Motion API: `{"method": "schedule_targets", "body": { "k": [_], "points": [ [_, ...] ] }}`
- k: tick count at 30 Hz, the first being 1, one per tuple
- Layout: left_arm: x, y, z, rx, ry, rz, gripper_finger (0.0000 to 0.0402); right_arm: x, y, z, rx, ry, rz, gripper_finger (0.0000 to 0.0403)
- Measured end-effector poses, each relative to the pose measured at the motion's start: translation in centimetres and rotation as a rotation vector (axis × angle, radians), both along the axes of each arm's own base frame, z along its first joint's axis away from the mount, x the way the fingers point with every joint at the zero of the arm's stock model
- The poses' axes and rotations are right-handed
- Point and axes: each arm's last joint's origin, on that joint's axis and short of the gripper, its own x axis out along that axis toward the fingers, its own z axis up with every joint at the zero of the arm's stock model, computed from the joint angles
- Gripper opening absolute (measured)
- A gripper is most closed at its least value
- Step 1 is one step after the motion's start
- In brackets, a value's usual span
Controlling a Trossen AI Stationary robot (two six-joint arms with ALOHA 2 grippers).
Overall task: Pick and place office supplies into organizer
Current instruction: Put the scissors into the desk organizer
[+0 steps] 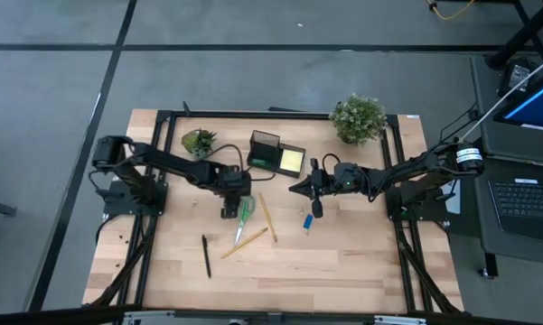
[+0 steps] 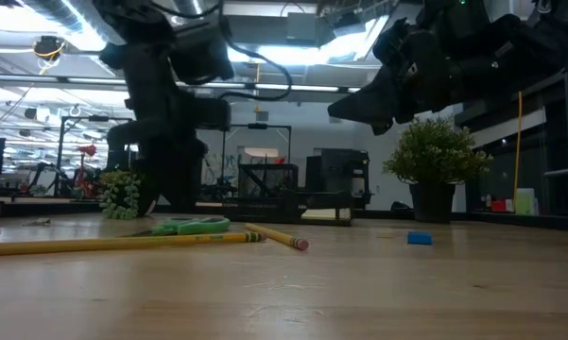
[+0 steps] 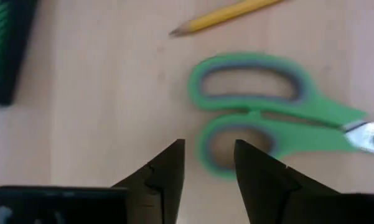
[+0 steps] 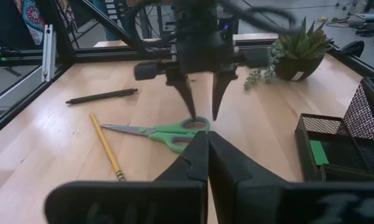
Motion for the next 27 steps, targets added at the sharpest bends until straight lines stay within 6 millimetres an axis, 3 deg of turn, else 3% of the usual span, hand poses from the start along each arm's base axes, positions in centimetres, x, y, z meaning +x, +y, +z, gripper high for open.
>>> {"method": "schedule_targets", "body": {
  "k": [9,16,27],
  "points": [
    [0.9,0.3,-2.0,-0.014,0.133,-0.032,0.013,0.0,0.0,0.0,-0.018,0.0,0.004,0.0007],
    [0.9,0.2,-2.0,-0.023,0.147,-0.08,0.0112,0.0,0.0,0.0,-0.018,0.0,0.005,0.0007],
    [0.9,0.2,-2.0,-0.045,0.155,-0.106,0.0016,0.0,0.0,0.0,-0.019,0.0,0.005,0.0007]
  ]
}}
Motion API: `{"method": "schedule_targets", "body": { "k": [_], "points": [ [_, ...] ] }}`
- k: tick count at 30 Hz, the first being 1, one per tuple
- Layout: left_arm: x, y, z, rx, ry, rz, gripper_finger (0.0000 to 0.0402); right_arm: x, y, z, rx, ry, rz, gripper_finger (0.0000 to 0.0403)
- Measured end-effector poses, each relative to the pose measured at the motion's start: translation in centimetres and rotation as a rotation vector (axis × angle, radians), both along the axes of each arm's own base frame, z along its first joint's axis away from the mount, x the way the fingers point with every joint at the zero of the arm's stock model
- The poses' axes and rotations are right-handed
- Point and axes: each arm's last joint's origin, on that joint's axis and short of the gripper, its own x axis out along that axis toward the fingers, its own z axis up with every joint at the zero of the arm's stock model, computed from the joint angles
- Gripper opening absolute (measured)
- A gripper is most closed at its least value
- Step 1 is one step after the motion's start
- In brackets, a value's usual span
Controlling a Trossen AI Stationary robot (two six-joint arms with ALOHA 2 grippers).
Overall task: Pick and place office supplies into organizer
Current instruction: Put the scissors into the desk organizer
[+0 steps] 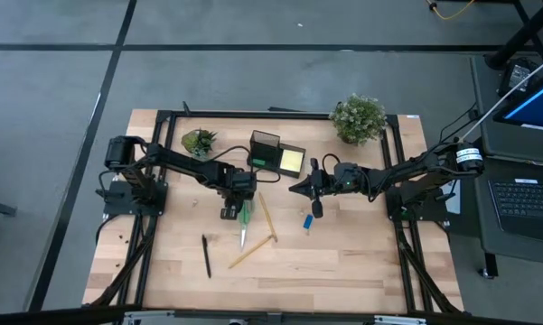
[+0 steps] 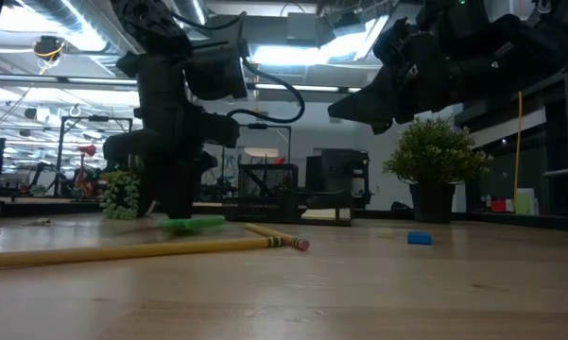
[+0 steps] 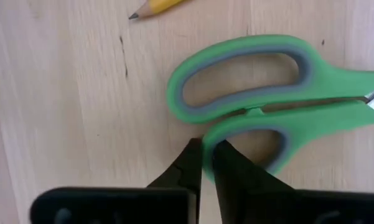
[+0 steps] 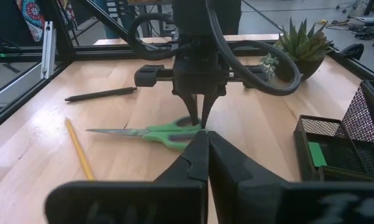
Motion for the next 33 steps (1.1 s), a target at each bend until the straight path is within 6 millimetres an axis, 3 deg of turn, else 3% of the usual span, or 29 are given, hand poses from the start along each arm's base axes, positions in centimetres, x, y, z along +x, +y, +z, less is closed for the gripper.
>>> {"method": "schedule_targets", "body": {
  "k": [9,33],
  "points": [
    [-0.9,0.3,1.4,0.11,0.001,0.015,0.0016,0.0,0.0,0.0,0.0,0.0,0.0,0.0007],
    [-3.8,1.4,12.1,0.985,-0.36,0.338,0.0014,0.0,0.0,0.0,-0.001,0.002,-0.001,0.0007]
  ]
}}
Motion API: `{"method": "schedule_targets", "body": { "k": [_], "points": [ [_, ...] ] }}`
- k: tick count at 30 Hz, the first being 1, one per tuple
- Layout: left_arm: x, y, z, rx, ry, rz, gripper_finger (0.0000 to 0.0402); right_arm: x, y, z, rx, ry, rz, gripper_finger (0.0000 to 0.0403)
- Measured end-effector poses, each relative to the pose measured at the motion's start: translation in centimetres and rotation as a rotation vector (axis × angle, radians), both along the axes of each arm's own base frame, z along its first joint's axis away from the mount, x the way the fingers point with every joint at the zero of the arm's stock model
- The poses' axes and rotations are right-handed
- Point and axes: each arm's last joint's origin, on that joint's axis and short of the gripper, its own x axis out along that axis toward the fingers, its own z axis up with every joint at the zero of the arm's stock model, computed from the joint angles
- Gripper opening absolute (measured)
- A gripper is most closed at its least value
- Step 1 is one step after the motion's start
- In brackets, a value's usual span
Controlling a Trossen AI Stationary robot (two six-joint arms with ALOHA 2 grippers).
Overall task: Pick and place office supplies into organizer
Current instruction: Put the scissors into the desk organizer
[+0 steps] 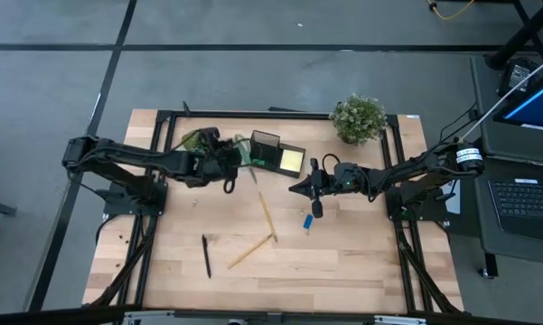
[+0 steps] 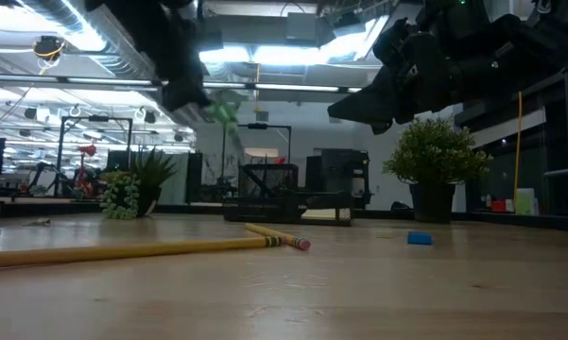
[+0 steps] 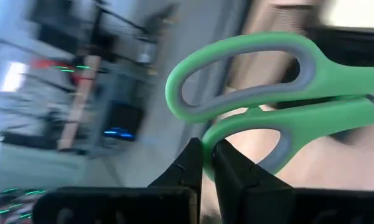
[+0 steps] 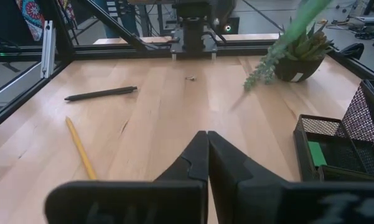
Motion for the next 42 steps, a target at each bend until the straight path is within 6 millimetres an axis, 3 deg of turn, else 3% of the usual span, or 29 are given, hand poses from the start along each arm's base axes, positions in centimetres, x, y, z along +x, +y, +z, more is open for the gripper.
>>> {"method": "schedule_targets", "body": {
  "k": [6,13,24,31,42],
  "points": [
    [0.8,0.4,1.8,0.212,-0.041,0.102,0.0014,0.0,0.0,0.0,-0.002,0.001,0.0,0.0007],
    [1.4,1.6,3.3,0.265,-0.097,0.143,0.0014,0.0,0.0,0.0,-0.003,0.001,0.001,0.0007],
    [1.1,4.5,3.8,0.276,-0.15,0.254,0.0014,0.0,0.0,0.0,-0.003,0.002,0.001,0.0007],
    [2.5,6.4,3.2,0.303,-0.131,0.247,0.0014,0.0,0.0,0.0,-0.003,0.002,0.001,0.0007],
    [5.5,8.7,-0.3,0.368,0.029,0.241,0.0014,0.0,0.0,-0.1,-0.003,0.011,0.001,0.0007]
  ]
}}
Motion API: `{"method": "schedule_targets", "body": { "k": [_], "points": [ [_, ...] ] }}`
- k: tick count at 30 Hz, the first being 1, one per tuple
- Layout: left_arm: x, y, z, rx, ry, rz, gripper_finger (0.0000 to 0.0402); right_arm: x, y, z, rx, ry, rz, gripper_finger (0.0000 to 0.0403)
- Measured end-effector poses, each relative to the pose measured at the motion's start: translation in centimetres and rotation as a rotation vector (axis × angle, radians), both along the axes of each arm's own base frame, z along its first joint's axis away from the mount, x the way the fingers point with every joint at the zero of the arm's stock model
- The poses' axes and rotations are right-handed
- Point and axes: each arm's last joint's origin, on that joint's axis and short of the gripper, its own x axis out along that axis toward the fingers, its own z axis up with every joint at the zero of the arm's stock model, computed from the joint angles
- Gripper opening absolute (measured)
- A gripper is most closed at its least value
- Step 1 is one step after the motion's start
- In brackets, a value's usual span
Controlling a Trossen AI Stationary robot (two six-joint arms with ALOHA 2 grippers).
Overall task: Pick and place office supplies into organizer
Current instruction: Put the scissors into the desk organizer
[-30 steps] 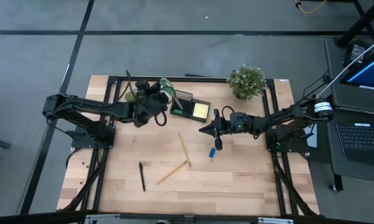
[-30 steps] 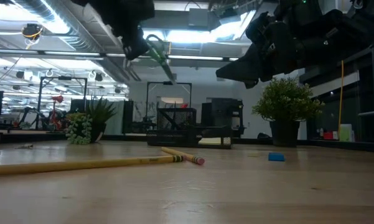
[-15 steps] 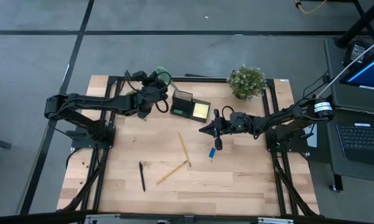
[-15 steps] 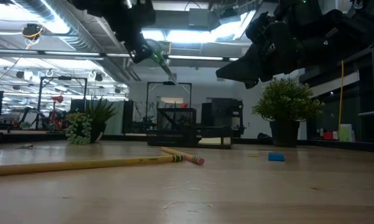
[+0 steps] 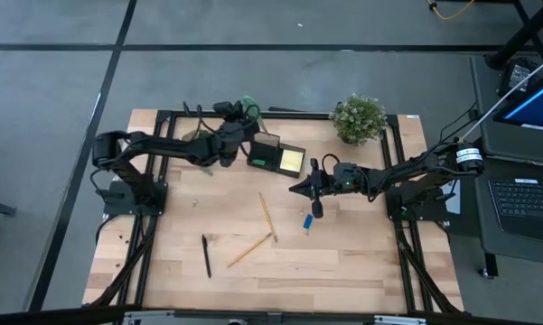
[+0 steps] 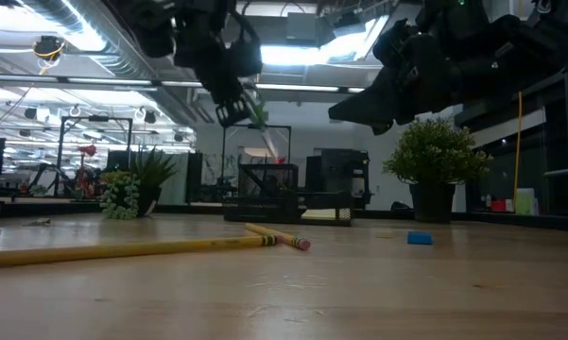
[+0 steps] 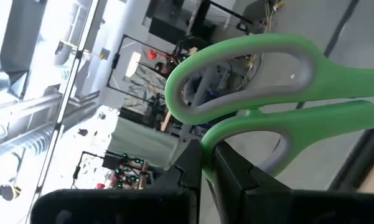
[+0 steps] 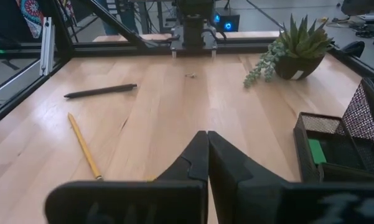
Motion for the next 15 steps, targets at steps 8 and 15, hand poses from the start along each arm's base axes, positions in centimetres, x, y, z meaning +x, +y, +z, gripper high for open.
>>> {"method": "schedule_targets", "body": {
  "k": [8,15],
  "points": [
    [1.1,0.3,-2.5,-0.022,0.067,-0.019,0.0014,-0.1,0.0,-0.4,0.001,0.046,-0.003,0.0007],
    [1.7,0.4,-4.2,-0.03,0.161,-0.026,0.0014,-0.1,0.0,-0.5,0.002,0.048,-0.003,0.0007]
  ]
}}
